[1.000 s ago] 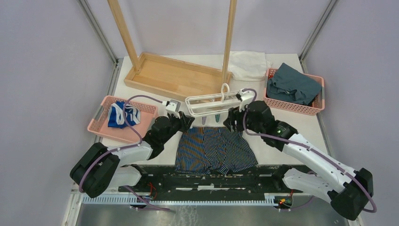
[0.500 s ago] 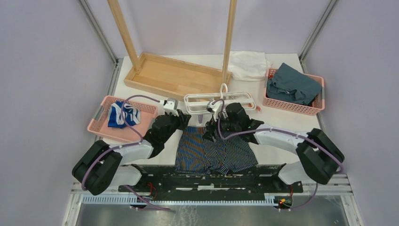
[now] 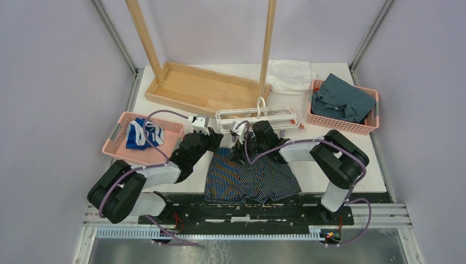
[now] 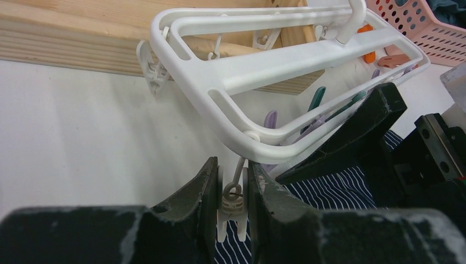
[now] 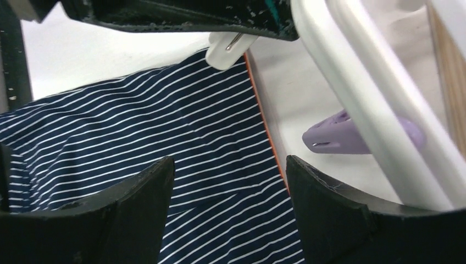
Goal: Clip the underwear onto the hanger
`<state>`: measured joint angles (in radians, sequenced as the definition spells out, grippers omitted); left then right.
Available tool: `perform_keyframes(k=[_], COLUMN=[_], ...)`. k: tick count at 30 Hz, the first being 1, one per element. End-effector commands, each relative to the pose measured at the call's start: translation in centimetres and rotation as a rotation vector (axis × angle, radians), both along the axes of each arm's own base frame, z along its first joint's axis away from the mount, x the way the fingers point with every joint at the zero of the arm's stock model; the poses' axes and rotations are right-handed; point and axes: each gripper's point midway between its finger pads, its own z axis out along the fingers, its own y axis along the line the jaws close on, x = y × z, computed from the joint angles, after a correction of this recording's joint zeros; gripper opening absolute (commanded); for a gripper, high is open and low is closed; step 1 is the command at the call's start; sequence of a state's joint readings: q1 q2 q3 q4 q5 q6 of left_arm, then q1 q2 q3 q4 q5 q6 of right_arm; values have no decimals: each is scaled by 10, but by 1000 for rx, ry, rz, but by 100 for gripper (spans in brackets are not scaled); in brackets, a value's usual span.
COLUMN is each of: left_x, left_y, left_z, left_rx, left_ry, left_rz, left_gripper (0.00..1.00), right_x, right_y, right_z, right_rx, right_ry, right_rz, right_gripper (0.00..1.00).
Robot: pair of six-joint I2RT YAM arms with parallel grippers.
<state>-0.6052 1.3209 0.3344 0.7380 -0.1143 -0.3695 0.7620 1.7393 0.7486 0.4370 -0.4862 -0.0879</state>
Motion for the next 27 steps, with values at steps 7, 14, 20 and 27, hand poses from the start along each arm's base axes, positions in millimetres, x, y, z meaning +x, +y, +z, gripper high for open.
perform_keyframes(k=[7,14,20,27], left_x=[19,18,19,18], left_y=[10,1,-3,-2], left_z=[24,18,14,15], left_rx=[32,20,17,19], left_ry=[-77,-57,-47,-51], left_rz=[67,31,18,16], left_gripper=[3,3,3,3], right_x=[34,36,37,30], right_y=[7,-5,-6,-8], right_z=[0,-18,-22,-26], right_rx=[-81,-144,-180,-214], right_ry=[-124,-116,-140,-154], right_rz=[-13,-62,-72,-58], right_gripper=[81,79,72,44])
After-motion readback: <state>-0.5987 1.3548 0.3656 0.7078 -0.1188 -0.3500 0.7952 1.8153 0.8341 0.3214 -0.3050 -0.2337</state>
